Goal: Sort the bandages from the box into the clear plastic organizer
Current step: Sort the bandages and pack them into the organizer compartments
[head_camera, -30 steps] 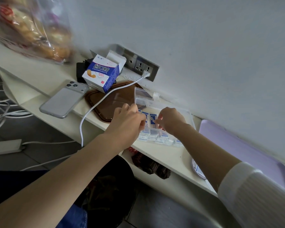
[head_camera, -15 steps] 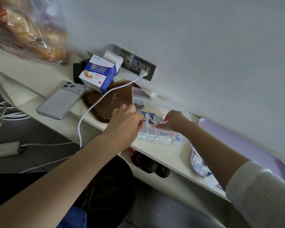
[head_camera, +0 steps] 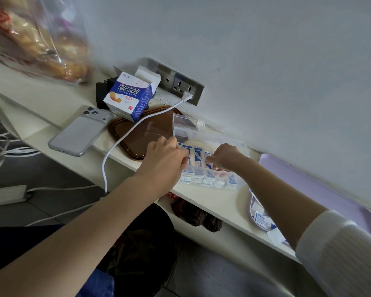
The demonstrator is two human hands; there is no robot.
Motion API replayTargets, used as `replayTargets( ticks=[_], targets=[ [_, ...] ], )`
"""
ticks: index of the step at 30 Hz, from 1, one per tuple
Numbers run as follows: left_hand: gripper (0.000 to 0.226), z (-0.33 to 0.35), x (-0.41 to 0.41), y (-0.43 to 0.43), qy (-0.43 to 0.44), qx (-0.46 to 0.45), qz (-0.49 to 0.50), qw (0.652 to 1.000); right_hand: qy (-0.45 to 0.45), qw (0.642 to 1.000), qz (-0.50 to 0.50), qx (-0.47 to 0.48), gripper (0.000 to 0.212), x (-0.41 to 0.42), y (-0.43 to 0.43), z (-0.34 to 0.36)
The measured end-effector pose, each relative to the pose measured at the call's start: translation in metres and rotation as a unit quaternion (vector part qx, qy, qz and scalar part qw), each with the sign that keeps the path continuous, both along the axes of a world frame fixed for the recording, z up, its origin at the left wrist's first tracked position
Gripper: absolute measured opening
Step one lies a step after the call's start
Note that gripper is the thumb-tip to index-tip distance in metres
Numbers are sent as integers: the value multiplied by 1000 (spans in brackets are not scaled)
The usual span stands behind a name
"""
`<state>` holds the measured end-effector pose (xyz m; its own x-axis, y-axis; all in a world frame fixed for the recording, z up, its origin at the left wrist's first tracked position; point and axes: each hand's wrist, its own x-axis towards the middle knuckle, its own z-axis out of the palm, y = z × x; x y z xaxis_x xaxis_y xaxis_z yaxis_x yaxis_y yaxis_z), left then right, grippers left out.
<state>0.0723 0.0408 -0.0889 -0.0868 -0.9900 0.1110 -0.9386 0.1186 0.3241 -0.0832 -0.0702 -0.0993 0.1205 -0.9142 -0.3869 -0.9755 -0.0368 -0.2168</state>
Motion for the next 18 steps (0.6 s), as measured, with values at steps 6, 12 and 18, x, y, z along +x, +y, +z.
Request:
replayTargets(
  ticks=[6,12,18],
  targets=[
    [19,-1,0,0,-4,-2,-1,1000,13,995,13,-94,31,-6,15,13],
    [28,-4,-10,4,-103,-32,35,994,-32,945,90,-312,26,-28,54,28],
    [37,-10,-34,8,-127,-193,-25,973,0,942,109,-316,28,-95,86,18]
  ],
)
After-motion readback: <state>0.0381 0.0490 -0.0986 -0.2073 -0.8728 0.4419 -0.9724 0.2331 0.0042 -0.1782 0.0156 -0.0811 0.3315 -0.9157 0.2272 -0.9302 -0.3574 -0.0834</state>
